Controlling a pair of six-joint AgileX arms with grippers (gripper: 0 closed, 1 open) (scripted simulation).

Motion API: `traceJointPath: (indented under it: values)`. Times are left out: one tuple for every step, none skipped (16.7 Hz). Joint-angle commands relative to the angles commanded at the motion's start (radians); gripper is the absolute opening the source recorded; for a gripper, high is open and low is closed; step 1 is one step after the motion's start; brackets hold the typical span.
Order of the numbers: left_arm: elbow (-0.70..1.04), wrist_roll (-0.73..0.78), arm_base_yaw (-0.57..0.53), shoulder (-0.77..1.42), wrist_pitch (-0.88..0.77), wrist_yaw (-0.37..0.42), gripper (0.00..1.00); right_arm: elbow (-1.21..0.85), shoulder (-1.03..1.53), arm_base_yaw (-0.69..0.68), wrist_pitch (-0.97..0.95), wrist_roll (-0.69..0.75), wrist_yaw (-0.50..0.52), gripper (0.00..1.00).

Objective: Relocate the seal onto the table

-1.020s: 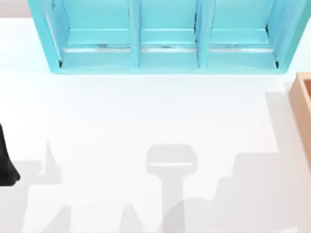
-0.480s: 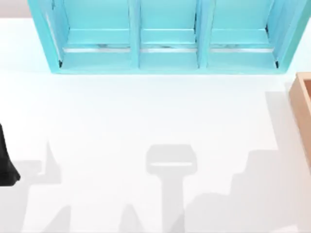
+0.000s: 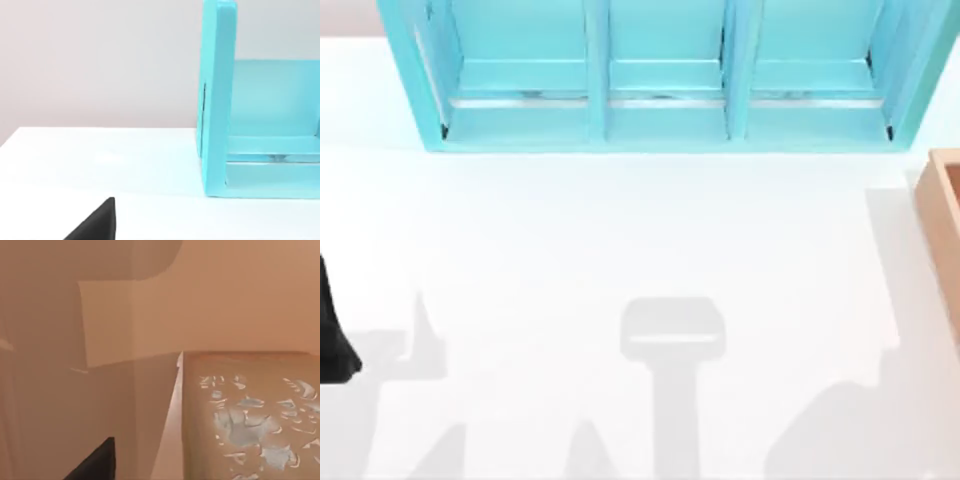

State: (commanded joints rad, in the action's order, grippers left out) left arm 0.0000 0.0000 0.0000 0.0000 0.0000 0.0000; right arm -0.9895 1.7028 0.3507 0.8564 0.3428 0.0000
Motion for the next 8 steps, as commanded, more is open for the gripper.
traceJointPath:
  values:
    - [0.0, 0.0, 0.0, 0.0, 0.0, 0.0, 1.0, 0.011, 0.005, 0.0, -0.016, 0.0, 0.0, 1.0]
    - [0.0, 0.0, 0.0, 0.0, 0.0, 0.0, 1.0, 0.016, 0.006, 0.0, -0.022, 0.0, 0.0, 1.0]
    - [0.0, 0.0, 0.0, 0.0, 0.0, 0.0, 1.0, 0.016, 0.006, 0.0, -0.022, 0.0, 0.0, 1.0]
    - [0.0, 0.0, 0.0, 0.0, 0.0, 0.0, 1.0, 0.016, 0.006, 0.0, -0.022, 0.0, 0.0, 1.0]
    - [0.0, 0.0, 0.0, 0.0, 0.0, 0.0, 1.0, 0.016, 0.006, 0.0, -0.022, 0.0, 0.0, 1.0]
    - [0.0, 0.0, 0.0, 0.0, 0.0, 0.0, 1.0, 0.016, 0.006, 0.0, -0.022, 0.0, 0.0, 0.92]
    - [0.0, 0.0, 0.0, 0.0, 0.0, 0.0, 1.0, 0.016, 0.006, 0.0, -0.022, 0.0, 0.0, 0.85]
    - [0.0, 0.0, 0.0, 0.0, 0.0, 0.0, 1.0, 0.016, 0.006, 0.0, -0.022, 0.0, 0.0, 0.77]
